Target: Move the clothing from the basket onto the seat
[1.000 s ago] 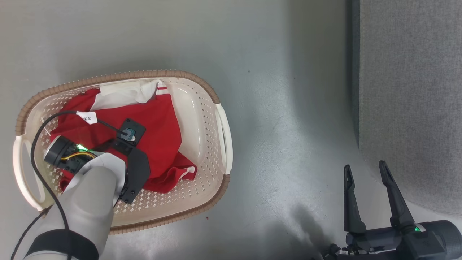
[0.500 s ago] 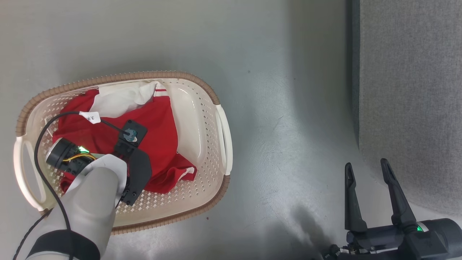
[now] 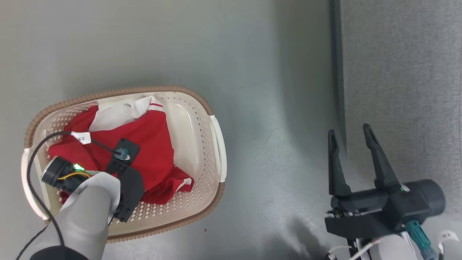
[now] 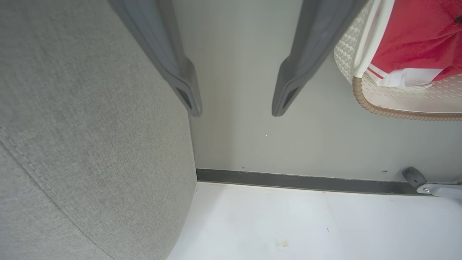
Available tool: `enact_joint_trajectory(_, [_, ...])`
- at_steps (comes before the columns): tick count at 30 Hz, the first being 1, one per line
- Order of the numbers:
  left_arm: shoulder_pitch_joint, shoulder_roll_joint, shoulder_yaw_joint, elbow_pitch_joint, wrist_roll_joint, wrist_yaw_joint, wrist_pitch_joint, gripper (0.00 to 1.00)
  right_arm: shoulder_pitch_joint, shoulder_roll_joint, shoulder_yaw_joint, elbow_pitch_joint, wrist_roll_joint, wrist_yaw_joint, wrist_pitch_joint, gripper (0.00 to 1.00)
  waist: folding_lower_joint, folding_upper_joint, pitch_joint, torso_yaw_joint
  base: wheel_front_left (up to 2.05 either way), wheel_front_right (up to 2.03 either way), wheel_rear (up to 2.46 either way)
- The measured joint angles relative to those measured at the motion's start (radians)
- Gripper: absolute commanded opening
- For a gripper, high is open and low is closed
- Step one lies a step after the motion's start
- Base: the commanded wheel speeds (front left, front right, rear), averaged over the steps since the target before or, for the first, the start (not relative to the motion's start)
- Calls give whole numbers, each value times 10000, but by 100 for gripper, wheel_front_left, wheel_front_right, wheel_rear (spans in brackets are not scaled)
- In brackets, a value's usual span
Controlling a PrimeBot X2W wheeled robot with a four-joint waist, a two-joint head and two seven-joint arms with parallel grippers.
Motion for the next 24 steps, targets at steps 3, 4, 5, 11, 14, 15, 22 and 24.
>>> enact_joint_trajectory(3, [147, 128, 63, -2, -161, -27, -234, 0, -519, 0, 244, 374, 345, 12, -2, 100, 0, 0, -243, -76, 0, 0, 0])
enact_joint_trajectory(4, [198, 173, 71, 8, -226, -27, -291, 0, -680, -2, 297, 502, 462, 10, -2, 100, 0, 0, -335, -103, 0, 0, 0])
enact_joint_trajectory(5, [231, 209, 71, 13, -240, -27, -360, 0, -818, 0, 318, 642, 535, 10, -2, 100, 0, 0, -429, -127, 0, 0, 0])
enact_joint_trajectory(11, [556, 190, 163, 12, -447, -27, -932, 0, -1189, -6, 286, 1521, 957, 8, -2, 100, 0, 0, -1127, -197, 0, 0, 0])
enact_joint_trajectory(14, [755, 84, 261, 2, -562, -27, -1256, 0, -1236, -8, 182, 1921, 1009, 8, -2, 100, -1, 0, -1526, -187, 0, 0, 0])
enact_joint_trajectory(15, [822, 29, 305, 2, -598, -27, -1383, 0, -1244, -8, 151, 2036, 1057, 8, -2, 100, -1, 0, -1666, -177, 0, 0, 0])
enact_joint_trajectory(22, [1247, -343, 418, -113, -1011, -33, -2291, 0, -1574, -13, -169, 2892, 1315, 150, -2, 100, -1, 0, -2651, -4, 0, 0, 0])
enact_joint_trajectory(24, [1348, -435, 433, -180, -1103, -33, -2560, 0, -1587, -13, -255, 3087, 1421, 222, -2, 100, -1, 0, -2938, 78, 0, 0, 0])
